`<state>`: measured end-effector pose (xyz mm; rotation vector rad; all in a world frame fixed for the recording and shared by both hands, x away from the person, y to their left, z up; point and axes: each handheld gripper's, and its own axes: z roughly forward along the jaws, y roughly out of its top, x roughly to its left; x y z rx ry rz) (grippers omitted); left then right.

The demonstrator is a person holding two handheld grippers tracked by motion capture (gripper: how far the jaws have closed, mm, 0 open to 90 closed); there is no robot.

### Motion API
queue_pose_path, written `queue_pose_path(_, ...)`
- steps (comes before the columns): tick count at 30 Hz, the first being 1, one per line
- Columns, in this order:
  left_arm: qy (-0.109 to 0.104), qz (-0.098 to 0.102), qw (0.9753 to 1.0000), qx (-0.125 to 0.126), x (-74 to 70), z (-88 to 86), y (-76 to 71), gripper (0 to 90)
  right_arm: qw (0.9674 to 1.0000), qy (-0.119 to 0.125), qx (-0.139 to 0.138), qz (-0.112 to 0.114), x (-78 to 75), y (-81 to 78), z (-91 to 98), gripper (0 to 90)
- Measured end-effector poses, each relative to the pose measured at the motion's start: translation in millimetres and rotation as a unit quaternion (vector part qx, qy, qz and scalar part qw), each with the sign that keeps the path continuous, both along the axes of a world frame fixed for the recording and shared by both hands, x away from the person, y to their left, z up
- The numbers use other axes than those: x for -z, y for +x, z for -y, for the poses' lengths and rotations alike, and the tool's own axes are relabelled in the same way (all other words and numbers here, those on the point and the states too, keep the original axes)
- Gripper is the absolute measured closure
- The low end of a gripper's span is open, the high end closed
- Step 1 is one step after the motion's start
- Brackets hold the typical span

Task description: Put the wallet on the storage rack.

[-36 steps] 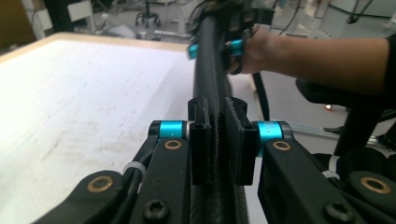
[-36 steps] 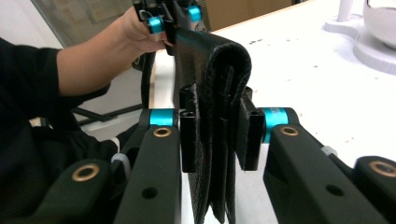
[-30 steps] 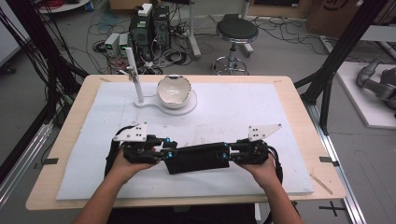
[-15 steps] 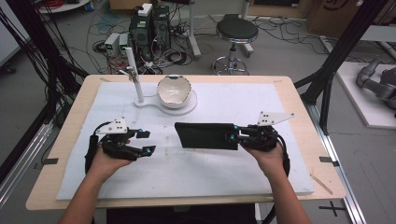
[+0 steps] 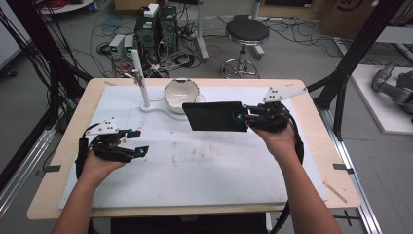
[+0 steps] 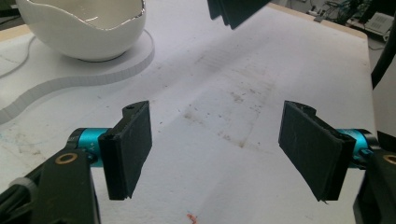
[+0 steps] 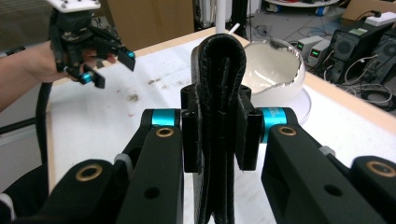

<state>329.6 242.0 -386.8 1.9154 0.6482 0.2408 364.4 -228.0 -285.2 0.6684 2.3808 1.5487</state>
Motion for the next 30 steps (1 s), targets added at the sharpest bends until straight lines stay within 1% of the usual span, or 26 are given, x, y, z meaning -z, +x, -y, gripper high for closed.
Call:
queue_pose_path(1, 0.0, 0.0, 1.0, 0.0, 0.0, 0.0, 0.0, 25.8, 1.0, -0.003, 0.001, 0.003, -3.9, 4.3, -3.1, 76.9)
queue_pose_path(2, 0.0, 0.002, 1.0, -0.002, -0.6, 0.2, -0.4, 25.8, 1.0, -0.003, 0.001, 0.003, -3.9, 4.3, -3.1, 76.9)
queue_pose_path(3, 0.003, 0.002, 1.0, -0.001, -1.8, -0.7, -0.9, 25.8, 1.0, -0.007, 0.004, 0.004, -10.9, 12.0, -9.6, 76.9)
queue_pose_path(4, 0.003, 0.002, 1.0, -0.001, -1.8, -0.7, -0.9, 25.9, 0.9999, -0.008, 0.006, 0.004, -14.0, 16.4, -12.6, 76.9)
queue_pose_path(5, 0.004, 0.002, 1.0, 0.0, -2.3, -1.8, -0.9, 25.9, 0.9999, -0.008, 0.006, 0.004, -14.0, 16.4, -12.6, 76.9)
queue_pose_path(6, 0.004, -0.001, 1.0, -0.004, -2.6, -3.6, -1.3, 25.8, 0.9999, -0.012, 0.008, 0.004, -19.3, 25.4, -18.8, 76.9)
queue_pose_path(8, 0.008, -0.002, 0.9999, -0.008, -2.3, -5.7, -1.5, 25.8, 0.9999, -0.015, 0.008, 0.002, -23.5, 35.5, -24.6, 76.9)
queue_pose_path(9, 0.008, -0.002, 0.9999, -0.008, -2.3, -5.7, -1.5, 25.8, 0.9998, -0.02, 0.009, 0.001, -26.2, 40.3, -27.7, 76.9)
queue_pose_path(13, 0.01, -0.004, 0.9998, -0.014, -1.1, -8.6, -0.6, 24.1, 0.9995, -0.027, 0.013, 0.0, -35.0, 61.3, -39.8, 76.8)
queue_pose_path(14, 0.01, -0.004, 0.9998, -0.014, -1.1, -8.6, -0.6, 23.1, 0.9995, -0.027, 0.013, 0.0, -35.0, 61.3, -39.8, 76.8)
queue_pose_path(15, 0.01, -0.005, 0.9998, -0.016, -0.8, -8.9, -0.5, 22.4, 0.9994, -0.031, 0.016, -0.003, -37.8, 72.3, -45.1, 76.8)
queue_pose_path(17, 0.011, -0.005, 0.9998, -0.017, -0.3, -8.2, -0.3, 21.3, 0.9992, -0.034, 0.019, -0.005, -40.1, 81.7, -50.6, 76.8)
queue_pose_path(18, 0.011, -0.005, 0.9998, -0.017, -0.3, -8.2, -0.3, 20.8, 0.9991, -0.037, 0.02, -0.008, -40.6, 88.9, -54.0, 76.8)
queue_pose_path(19, 0.017, -0.003, 0.9996, -0.02, 0.0, -7.3, -0.5, 20.1, 0.999, -0.039, 0.021, -0.011, -40.8, 94.2, -56.8, 76.8)
queue_pose_path(20, 0.017, -0.003, 0.9996, -0.02, 0.0, -7.3, -0.5, 20.0, 0.9989, -0.041, 0.021, -0.011, -40.2, 100.0, -59.6, 76.8)
queue_pose_path(21, 0.022, 0.0, 0.9995, -0.024, 0.0, -6.4, -1.3, 19.9, 0.9988, -0.042, 0.021, -0.011, -39.3, 104.9, -62.7, 76.8)
queue_pose_path(22, 0.022, 0.0, 0.9995, -0.024, 0.0, -6.4, -1.3, 19.4, 0.9988, -0.042, 0.021, -0.011, -39.3, 104.9, -62.7, 76.8)
queue_pose_path(23, 0.026, 0.003, 0.9993, -0.026, 0.0, -6.4, -1.8, 19.3, 0.9984, -0.046, 0.025, -0.024, -36.6, 113.8, -68.2, 76.7)
queue_pose_path(25, 0.027, 0.005, 0.9992, -0.028, 0.0, -6.6, -2.5, 19.3, 0.9979, -0.053, 0.026, -0.028, -32.2, 122.0, -73.6, 76.7)
queue_pose_path(30, 0.028, 0.007, 0.9992, -0.03, 1.0, -7.5, -2.1, 19.3, 0.9959, -0.072, 0.02, -0.052, -16.7, 137.6, -86.9, 76.6)
